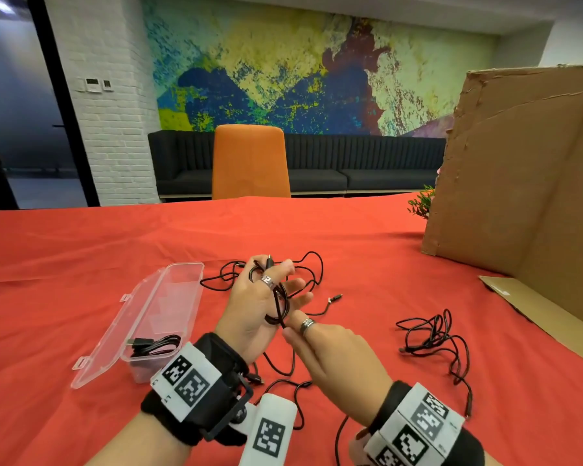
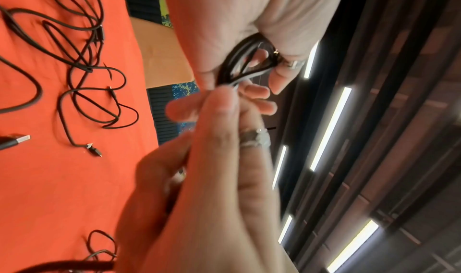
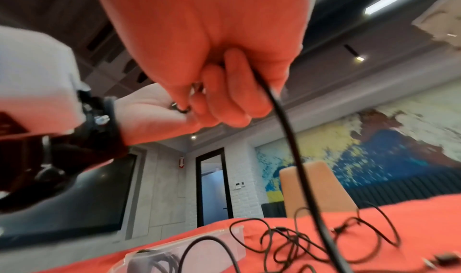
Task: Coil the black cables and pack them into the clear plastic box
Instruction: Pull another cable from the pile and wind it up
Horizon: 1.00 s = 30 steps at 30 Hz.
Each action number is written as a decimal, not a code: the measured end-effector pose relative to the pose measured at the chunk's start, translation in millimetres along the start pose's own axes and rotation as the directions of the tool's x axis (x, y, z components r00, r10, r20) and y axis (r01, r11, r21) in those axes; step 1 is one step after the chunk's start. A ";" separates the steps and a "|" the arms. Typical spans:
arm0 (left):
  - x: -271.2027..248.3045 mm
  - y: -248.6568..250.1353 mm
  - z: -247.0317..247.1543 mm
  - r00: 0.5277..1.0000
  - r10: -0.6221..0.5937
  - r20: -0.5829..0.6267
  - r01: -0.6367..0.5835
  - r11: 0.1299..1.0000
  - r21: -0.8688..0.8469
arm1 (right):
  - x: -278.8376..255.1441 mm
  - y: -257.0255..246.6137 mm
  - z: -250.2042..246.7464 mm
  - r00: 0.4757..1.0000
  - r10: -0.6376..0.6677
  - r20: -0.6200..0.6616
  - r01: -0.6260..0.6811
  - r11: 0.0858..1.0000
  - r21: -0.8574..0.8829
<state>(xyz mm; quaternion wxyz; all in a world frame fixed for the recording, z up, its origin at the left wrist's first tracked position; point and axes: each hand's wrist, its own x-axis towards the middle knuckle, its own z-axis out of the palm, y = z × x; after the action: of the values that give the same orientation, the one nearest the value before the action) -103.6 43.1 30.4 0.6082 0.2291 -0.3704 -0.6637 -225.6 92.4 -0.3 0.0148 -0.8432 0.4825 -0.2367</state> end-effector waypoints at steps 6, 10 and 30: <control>-3.1 13.9 -4.0 0.977 -0.201 0.068 0.207 0.973 -0.102 | -1.7 28.6 -12.5 0.984 0.047 0.170 -0.078 0.981 0.179; -2.3 11.0 -6.0 0.970 -0.236 0.060 0.237 0.972 -0.003 | -6.2 25.2 -8.1 0.987 -0.085 0.139 0.100 0.989 -0.107; -7.4 3.7 -8.1 0.882 -0.442 0.162 0.311 0.807 0.502 | 19.1 25.8 -32.0 0.990 -0.078 0.118 0.081 0.997 -0.018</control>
<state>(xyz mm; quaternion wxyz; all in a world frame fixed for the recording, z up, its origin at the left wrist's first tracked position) -94.0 48.7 27.1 0.3339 0.3434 -0.5436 -0.6893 -251.6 69.4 28.9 0.0242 -0.8743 0.4495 -0.1816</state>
